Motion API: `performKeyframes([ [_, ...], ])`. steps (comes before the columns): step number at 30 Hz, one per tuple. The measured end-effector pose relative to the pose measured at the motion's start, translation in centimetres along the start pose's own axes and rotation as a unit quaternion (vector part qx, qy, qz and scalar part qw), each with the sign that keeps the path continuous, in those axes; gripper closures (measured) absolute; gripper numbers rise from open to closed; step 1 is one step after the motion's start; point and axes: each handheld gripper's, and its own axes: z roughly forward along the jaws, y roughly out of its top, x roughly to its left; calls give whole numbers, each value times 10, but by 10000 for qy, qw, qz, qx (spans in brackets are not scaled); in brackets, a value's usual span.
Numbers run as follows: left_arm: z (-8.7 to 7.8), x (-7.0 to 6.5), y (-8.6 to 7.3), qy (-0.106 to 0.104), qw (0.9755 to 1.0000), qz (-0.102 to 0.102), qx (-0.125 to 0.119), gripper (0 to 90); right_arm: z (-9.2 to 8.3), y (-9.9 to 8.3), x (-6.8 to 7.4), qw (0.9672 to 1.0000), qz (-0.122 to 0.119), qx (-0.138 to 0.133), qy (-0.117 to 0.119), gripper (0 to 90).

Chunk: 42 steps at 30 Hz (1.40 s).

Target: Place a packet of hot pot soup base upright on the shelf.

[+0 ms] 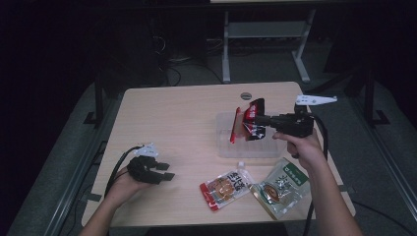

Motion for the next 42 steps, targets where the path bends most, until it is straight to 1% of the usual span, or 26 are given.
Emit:
performKeyframes([
  [7, 0, 0, 0, -7, 10000, -14, 7, 503, -25, -2, -14, 9997, 54, 5, -251, 900],
  [10, 1, -1, 0, -5, 10000, -46, -20, 504, -34, -3, -19, 9994, 47, 30, -339, 900],
  [14, 1, 0, 0, -6, 10000, -39, -21, 503, -45, -5, -25, 9989, 69, 33, -453, 900],
  [17, 2, 0, -1, -9, 10000, -53, -14, 503, -55, -8, -32, 9985, 143, -25, -537, 900],
  [20, 2, 0, -1, -9, 10000, -35, 8, 504, -62, -12, -38, 9978, 220, -19, -629, 900],
  [24, 2, 1, -1, -16, 10000, -43, 23, 504, -70, -15, -43, 9971, 258, 16, -711, 900],
  [27, 2, 2, -1, -16, 10000, -31, 39, 504, -75, -17, -45, 9967, 269, 46, -764, 900],
  [30, 3, 1, -1, -32, 10000, -46, 44, 504, -76, -18, -47, 9962, 245, 148, -824, 900],
  [33, 4, 1, -1, -27, 10000, -61, 47, 504, -74, -19, -47, 9957, 229, 245, -864, 900],
  [37, 4, 0, -1, -28, 10000, -47, 72, 503, -73, -20, -48, 9955, 236, 270, -875, 900],
  [39, 5, 0, -1, -41, 10000, -45, 73, 503, -73, -20, -49, 9948, 235, 326, -937, 900],
  [42, 5, 0, -1, -48, 10000, -24, 64, 504, -73, -21, -49, 9945, 231, 348, -964, 900],
])
